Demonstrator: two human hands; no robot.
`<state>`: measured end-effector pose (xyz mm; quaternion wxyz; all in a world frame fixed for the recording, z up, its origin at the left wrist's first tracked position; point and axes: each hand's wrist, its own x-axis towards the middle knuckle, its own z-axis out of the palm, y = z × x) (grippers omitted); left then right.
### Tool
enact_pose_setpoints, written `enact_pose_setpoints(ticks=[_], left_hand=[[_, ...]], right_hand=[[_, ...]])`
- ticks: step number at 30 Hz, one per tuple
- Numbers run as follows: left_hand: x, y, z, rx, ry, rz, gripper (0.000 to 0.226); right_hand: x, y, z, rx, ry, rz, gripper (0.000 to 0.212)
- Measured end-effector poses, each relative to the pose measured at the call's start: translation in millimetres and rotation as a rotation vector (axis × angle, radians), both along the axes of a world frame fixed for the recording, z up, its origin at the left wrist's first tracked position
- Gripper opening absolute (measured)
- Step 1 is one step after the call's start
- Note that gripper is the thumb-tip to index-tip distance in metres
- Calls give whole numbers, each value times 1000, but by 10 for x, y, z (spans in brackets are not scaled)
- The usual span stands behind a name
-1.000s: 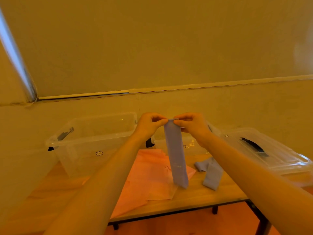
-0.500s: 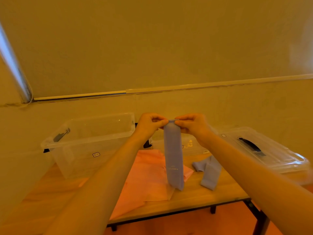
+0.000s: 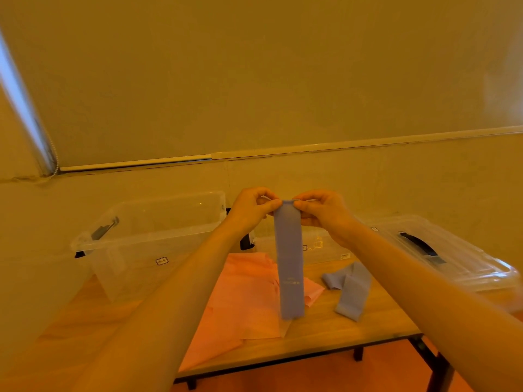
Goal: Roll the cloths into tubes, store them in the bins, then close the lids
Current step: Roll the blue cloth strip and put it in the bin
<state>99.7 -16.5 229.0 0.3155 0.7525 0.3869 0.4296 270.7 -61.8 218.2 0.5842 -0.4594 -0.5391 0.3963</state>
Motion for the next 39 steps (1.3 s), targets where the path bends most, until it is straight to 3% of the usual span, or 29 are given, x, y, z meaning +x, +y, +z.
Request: enact_pose_setpoints(ticks=[4,19,28,35,39], left_hand=[[-20,-5,-15,1,17,-6,5],[-42,-21,-121,-267,-336,-140,14],[-32,9,-187,-108,-203,-27,15],[8,7,-239,-58,-162,-10,14],[41,4,-269,-28,-147,10,11]], right_hand=[[-9,1,-20,-15,5,17,9],[-24,-22,-42,-15,75,103,16],[-47,45,-130,-7,63,28,6],[-24,100,-222,-77,81,55,9],[-7,76,-224,-140,78,63,21]])
